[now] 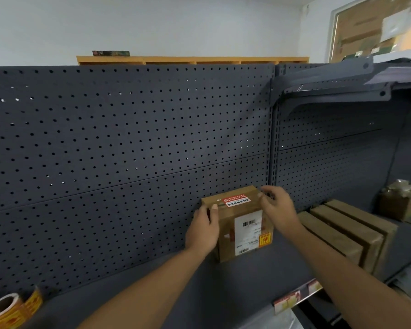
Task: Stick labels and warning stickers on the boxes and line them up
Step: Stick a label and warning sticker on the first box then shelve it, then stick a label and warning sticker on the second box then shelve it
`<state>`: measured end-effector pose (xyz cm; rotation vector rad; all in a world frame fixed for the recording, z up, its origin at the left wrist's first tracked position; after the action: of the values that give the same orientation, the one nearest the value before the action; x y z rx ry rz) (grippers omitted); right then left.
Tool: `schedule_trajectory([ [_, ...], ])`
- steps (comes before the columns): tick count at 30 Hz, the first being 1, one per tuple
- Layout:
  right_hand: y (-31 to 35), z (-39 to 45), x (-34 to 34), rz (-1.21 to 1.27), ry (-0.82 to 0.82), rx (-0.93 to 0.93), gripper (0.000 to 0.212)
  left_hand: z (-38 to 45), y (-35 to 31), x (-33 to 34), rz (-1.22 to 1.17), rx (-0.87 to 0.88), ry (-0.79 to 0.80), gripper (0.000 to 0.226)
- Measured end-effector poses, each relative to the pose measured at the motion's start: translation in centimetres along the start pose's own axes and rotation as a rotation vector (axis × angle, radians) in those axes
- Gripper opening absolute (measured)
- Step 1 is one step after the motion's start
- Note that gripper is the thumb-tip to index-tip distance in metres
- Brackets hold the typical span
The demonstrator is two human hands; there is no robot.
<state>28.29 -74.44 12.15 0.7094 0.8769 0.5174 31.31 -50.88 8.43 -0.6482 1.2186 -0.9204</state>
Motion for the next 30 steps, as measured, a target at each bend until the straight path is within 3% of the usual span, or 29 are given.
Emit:
schedule_trajectory([
  [6, 2.9, -4.0, -0.6, -0.172, 0.094, -0.146, 0.046, -2.8, -1.4, -3.6, 0.265, 0.285, 0.030, 0.043],
  [10, 4.2, -6.4, -0.4, -0.247, 0.122, -0.213, 0.052, -4.7, -1.4, -6.7, 0.378, 0.423, 0.053, 0.052],
  [30, 16.9, -18.0, 9.4, -0.172, 0.322, -0.256, 0.057, -16.1, 5.7, -28.6, 0.576, 0.250, -0.052, 0.063],
])
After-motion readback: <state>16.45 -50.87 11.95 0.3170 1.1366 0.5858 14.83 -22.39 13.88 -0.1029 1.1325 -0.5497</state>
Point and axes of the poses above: each hand's wrist, its own z-axis towards the middle knuckle, its own x-axis out of the palm, y = z × x, the point moved 4 cm from there along z, towards the middle knuckle, and after that the axes turned 5 degrees about -z, right-handed, at the moved point
